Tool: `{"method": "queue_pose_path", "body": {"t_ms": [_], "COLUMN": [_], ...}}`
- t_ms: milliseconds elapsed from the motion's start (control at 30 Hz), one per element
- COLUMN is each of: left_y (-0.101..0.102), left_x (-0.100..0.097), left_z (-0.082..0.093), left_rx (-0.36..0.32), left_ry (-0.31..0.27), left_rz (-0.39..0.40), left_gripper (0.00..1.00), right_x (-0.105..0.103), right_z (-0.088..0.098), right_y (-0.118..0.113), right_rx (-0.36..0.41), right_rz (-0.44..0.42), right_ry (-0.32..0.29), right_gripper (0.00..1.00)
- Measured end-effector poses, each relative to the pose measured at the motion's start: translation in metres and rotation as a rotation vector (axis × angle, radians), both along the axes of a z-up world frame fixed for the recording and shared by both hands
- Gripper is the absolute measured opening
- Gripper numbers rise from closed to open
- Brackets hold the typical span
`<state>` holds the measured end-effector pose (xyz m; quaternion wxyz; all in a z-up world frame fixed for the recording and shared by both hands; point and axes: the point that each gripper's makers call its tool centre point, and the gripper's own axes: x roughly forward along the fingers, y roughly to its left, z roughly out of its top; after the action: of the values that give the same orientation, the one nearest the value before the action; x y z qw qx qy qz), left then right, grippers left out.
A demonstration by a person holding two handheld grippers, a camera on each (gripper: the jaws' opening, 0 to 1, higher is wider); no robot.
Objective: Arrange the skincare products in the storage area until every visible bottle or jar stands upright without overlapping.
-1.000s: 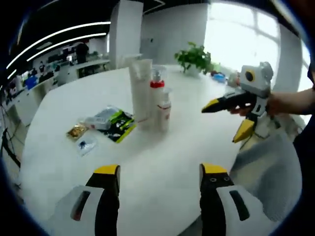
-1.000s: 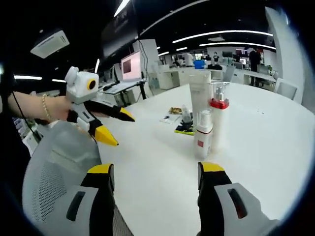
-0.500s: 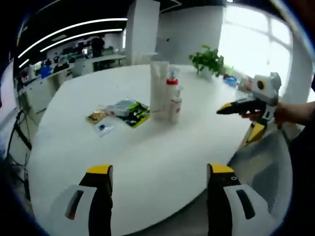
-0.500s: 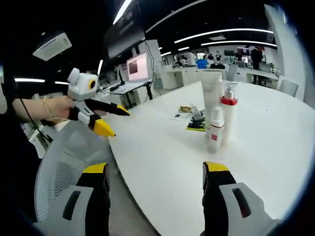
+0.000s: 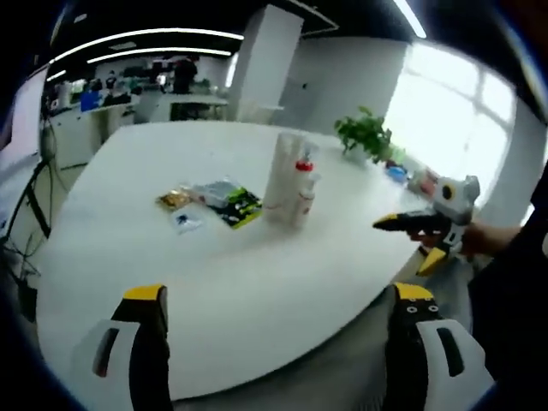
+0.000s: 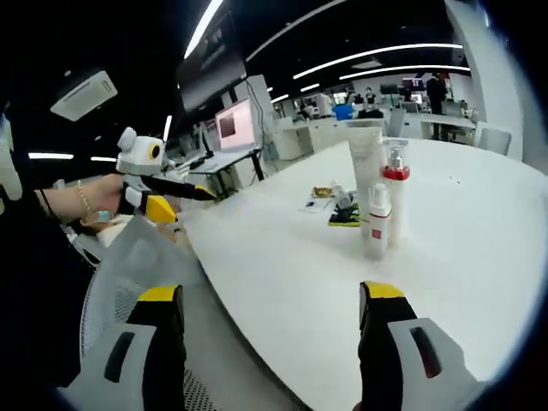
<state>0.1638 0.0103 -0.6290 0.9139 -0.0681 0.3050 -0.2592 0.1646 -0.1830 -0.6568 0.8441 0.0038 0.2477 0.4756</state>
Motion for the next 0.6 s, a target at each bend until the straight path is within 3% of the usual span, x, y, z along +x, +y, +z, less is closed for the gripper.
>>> {"method": "queue_pose_path", "body": {"t_ms": [100,167,233,367,500,600], "left_y": [0.007,0.006,0.013,0.016,0.019,0.016], "left_x": [0.0,0.0,0.006,0.009,0.015,0.022], "left_z": [0.004,0.009,0.016,0.016,0.013,0.023], "left_rx": [-0.069,-0.116,-0.122,-0.156,-0.097,-0.143], "left_ry": [0.001,-0.013,-0.078,-0.075,-0.111,-0.14], "left_rz": [-0.019,-0.015,-0.011,-0.012,-0.03,-0.007], "left_gripper": [0.99,0.99,0.99,0.99,0.99,0.99], "right_x": [-0.001,0.001,0.002,0.004,0.002,0.001], "right_z": [0.001,0.013,0.022,0.022,0.024,0.022], "right_y": [0.002,0.003,0.002,-0.007,-0.015,-0.016], "right_rx": [0.004,0.06,0.101,0.053,0.048,0.015], "right_rz": [-0.024,-0.068,-0.085,-0.116,-0.142,-0.132], "right_ry": [0.01,0.021,0.029,0.02,0.021,0.026], "right_gripper": [0.91,0.97,0.99,0.99,1.0,1.0]}}
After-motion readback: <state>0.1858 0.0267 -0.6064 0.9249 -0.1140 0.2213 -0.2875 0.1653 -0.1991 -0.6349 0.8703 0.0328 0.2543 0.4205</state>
